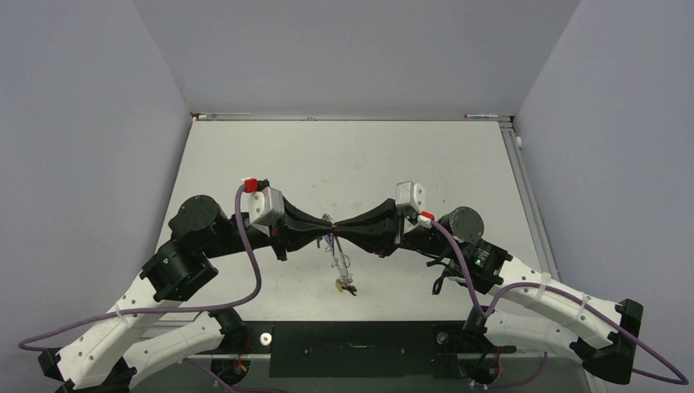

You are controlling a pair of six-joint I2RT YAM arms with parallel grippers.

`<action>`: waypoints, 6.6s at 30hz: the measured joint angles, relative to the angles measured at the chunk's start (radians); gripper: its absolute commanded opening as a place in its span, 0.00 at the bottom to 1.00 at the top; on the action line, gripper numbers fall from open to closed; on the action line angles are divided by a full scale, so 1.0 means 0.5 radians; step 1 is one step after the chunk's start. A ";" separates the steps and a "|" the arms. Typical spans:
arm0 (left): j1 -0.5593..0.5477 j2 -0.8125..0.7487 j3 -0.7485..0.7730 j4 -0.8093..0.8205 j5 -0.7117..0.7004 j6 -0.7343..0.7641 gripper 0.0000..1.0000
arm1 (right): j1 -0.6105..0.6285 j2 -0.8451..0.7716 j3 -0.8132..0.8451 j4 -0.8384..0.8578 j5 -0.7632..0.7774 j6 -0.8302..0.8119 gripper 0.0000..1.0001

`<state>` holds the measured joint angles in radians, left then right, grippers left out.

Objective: Put the keys on the keyring

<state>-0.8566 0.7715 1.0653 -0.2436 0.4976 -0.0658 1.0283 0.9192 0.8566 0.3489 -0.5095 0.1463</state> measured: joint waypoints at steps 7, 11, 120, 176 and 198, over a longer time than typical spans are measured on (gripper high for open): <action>0.002 0.002 0.038 -0.137 0.043 0.043 0.00 | -0.002 0.008 0.018 -0.085 -0.095 -0.076 0.07; 0.002 0.008 0.058 -0.194 0.075 0.048 0.00 | -0.023 0.008 0.039 -0.153 -0.166 -0.087 0.29; 0.576 -0.516 -0.609 -0.344 -2.313 -0.311 0.97 | 0.224 2.482 1.730 -2.467 -0.519 -1.768 0.45; 0.558 -0.539 -0.638 -0.343 -2.311 -0.272 0.98 | 0.352 1.796 0.700 -1.434 -0.304 -1.429 0.05; 0.521 -0.835 -0.821 -0.071 -1.830 -0.136 1.00 | 0.500 0.628 -0.250 -0.297 0.464 -0.993 0.05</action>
<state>-0.5961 0.3542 0.6548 -0.2790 -0.4171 -0.1337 1.2781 1.2331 0.7315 0.2005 -0.2775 -0.3500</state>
